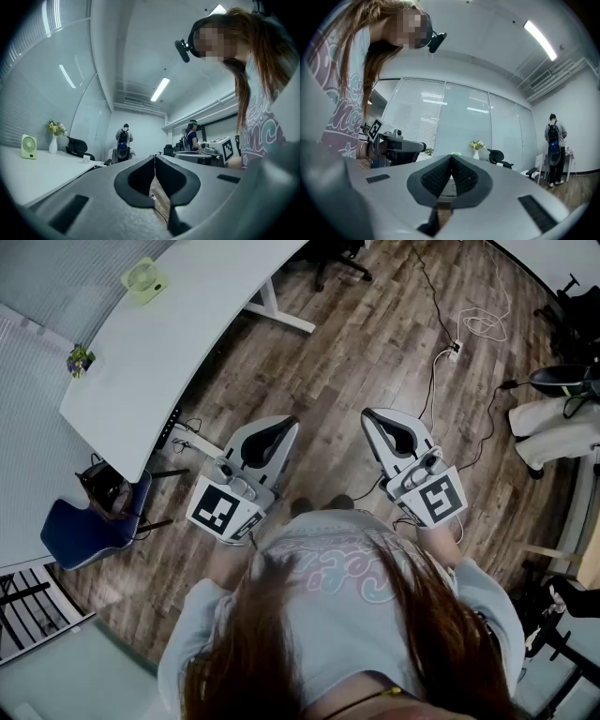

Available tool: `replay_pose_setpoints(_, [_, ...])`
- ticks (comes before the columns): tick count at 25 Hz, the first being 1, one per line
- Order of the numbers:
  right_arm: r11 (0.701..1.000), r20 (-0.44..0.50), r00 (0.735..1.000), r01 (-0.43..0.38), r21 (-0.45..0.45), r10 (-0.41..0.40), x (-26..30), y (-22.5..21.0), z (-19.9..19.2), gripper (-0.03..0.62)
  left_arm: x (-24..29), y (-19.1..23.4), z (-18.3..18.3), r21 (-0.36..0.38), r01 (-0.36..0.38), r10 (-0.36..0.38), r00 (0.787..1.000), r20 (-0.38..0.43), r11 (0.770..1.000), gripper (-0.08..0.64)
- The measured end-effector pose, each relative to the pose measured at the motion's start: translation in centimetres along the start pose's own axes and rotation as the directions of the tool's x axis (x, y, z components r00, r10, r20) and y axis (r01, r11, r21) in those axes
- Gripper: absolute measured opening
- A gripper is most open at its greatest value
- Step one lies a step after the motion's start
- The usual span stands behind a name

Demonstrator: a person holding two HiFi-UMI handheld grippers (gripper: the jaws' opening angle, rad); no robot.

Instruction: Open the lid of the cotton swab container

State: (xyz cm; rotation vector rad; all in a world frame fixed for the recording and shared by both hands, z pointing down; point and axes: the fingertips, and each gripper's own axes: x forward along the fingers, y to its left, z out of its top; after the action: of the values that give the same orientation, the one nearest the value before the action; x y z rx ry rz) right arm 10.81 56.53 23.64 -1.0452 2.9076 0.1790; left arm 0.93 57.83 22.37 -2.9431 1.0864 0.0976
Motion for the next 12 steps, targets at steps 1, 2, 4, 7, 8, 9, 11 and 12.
replay_pose_setpoints(1, [1.000,-0.002,1.000,0.003,0.001,-0.003,-0.02,0.04,-0.04,0.005,-0.07,0.01,-0.08,0.000,0.000,0.000,1.000,-0.004,1.000,0.011])
replay_pose_setpoints(2, [1.000,-0.003,1.000,0.007,0.002,-0.007,-0.04,0.07,-0.07,0.005,-0.13,0.02,-0.14,-0.001,0.000,0.000,1.000,-0.006,1.000,0.011])
replay_pose_setpoints(4, [1.000,-0.002,1.000,0.013,0.002,-0.013,-0.09,0.06,-0.08,0.005,-0.23,0.05,-0.19,-0.001,0.002,-0.002,1.000,-0.008,1.000,0.011])
replay_pose_setpoints(7, [1.000,-0.005,1.000,0.021,0.003,-0.021,-0.21,-0.04,-0.32,0.005,-0.23,0.08,-0.22,0.002,0.003,-0.003,1.000,-0.005,1.000,0.011])
replay_pose_setpoints(8, [1.000,-0.008,1.000,0.023,0.004,-0.023,-0.26,-0.06,-0.46,0.005,-0.20,0.06,-0.25,0.003,0.003,-0.003,1.000,-0.004,1.000,0.011])
replay_pose_setpoints(9, [1.000,-0.011,1.000,0.025,0.004,-0.024,-0.31,-0.09,-0.54,0.003,-0.13,0.01,-0.29,0.004,0.004,-0.004,1.000,-0.004,1.000,0.011])
replay_pose_setpoints(11, [1.000,-0.014,0.999,0.029,0.005,-0.029,-0.46,-0.18,-0.58,0.005,0.07,-0.15,-0.37,0.005,0.008,-0.008,1.000,-0.007,1.000,0.011])
replay_pose_setpoints(12, [0.999,-0.016,0.999,0.032,0.004,-0.032,-0.57,-0.25,-0.58,0.005,0.19,-0.24,-0.39,0.005,0.010,-0.010,1.000,-0.008,1.000,0.011])
